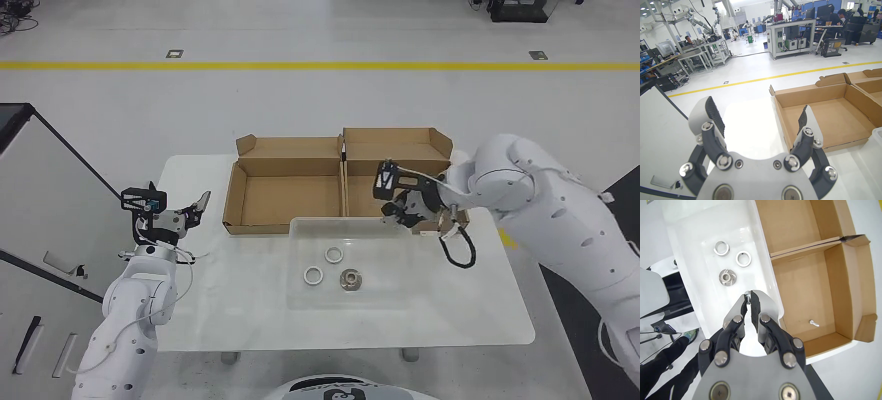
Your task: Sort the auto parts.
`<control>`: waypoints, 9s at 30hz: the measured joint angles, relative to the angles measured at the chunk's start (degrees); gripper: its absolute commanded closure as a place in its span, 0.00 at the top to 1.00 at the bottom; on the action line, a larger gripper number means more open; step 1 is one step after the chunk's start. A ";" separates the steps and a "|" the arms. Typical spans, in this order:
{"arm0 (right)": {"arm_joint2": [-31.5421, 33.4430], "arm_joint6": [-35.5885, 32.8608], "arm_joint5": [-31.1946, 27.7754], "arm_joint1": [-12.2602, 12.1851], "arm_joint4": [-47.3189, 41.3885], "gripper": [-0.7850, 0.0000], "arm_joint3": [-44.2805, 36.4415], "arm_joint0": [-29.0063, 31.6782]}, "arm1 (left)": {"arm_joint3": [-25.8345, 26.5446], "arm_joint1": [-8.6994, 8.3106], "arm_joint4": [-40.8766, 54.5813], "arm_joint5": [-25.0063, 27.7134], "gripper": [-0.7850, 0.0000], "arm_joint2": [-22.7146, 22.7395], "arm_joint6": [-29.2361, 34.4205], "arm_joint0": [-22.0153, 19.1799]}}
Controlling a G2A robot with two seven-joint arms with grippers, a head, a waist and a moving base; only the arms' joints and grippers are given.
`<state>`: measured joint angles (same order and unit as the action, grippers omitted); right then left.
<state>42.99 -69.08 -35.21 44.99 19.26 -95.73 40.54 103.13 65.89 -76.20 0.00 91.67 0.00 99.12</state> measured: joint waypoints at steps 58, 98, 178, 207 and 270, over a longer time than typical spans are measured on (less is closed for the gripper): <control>-21.64 26.77 -22.77 -10.88 -45.99 0.00 -2.88 -18.80 | 0.00 0.00 0.00 0.00 1.00 0.00 0.00 0.00; 11.01 22.76 -22.79 2.60 -74.53 0.00 -20.79 9.64 | 0.00 0.00 0.00 0.00 1.00 0.00 0.00 0.00; 20.46 38.73 2.97 10.04 -48.21 0.00 -31.65 25.42 | 0.00 0.00 0.00 0.00 1.00 0.00 0.00 0.00; 17.41 40.88 -4.60 12.11 -56.69 0.00 -31.03 26.21 | 0.00 0.00 0.00 0.00 1.00 0.00 0.00 0.00; 33.94 7.37 4.33 9.75 -47.11 0.00 -1.67 10.71 | 0.00 0.00 0.00 0.00 1.00 0.00 0.00 0.00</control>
<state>76.93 -61.72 -30.88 54.74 -27.85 -97.40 51.24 103.13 65.89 -76.20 0.00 91.67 0.00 99.12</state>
